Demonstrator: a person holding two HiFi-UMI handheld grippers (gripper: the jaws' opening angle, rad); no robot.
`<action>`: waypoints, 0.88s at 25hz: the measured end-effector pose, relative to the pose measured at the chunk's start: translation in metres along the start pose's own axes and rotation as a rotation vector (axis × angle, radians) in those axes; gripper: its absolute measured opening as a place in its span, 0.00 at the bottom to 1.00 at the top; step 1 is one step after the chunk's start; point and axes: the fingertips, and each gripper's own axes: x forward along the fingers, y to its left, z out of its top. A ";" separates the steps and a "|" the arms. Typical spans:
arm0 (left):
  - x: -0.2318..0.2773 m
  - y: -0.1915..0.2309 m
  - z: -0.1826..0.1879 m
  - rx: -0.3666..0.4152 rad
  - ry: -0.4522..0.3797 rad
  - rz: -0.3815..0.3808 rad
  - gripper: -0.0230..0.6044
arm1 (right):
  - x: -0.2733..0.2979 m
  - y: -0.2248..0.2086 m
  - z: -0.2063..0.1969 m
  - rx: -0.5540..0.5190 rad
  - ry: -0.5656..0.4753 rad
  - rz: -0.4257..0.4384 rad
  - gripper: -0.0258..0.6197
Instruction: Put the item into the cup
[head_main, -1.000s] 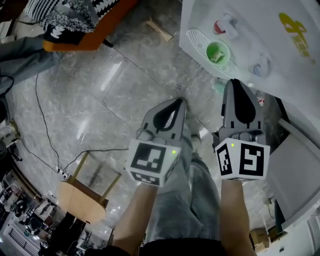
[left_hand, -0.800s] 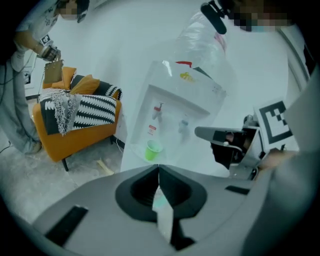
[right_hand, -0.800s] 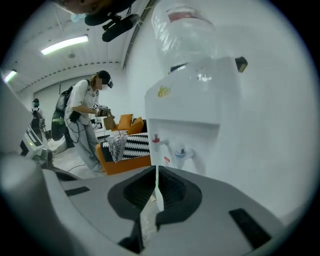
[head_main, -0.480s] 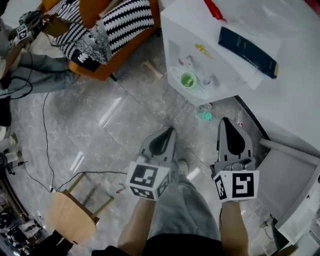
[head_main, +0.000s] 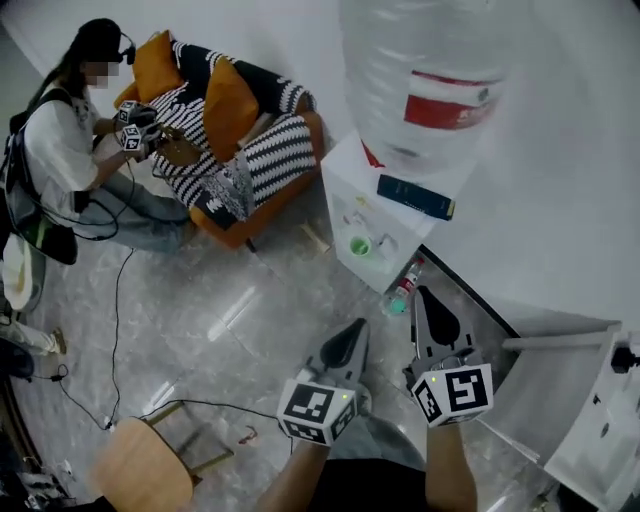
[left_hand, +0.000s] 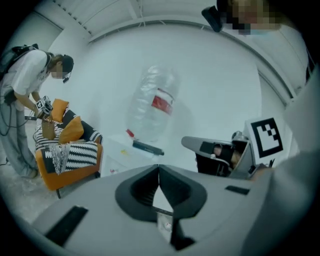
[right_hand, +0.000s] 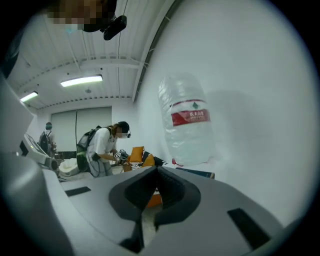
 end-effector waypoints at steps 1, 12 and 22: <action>-0.007 -0.016 0.010 0.005 -0.012 -0.014 0.06 | -0.011 0.003 0.012 -0.004 -0.014 0.016 0.05; -0.064 -0.109 0.096 0.212 -0.183 0.034 0.06 | -0.104 0.007 0.106 -0.016 -0.200 0.051 0.05; -0.100 -0.111 0.145 0.285 -0.294 0.080 0.06 | -0.115 0.036 0.140 -0.018 -0.304 0.104 0.05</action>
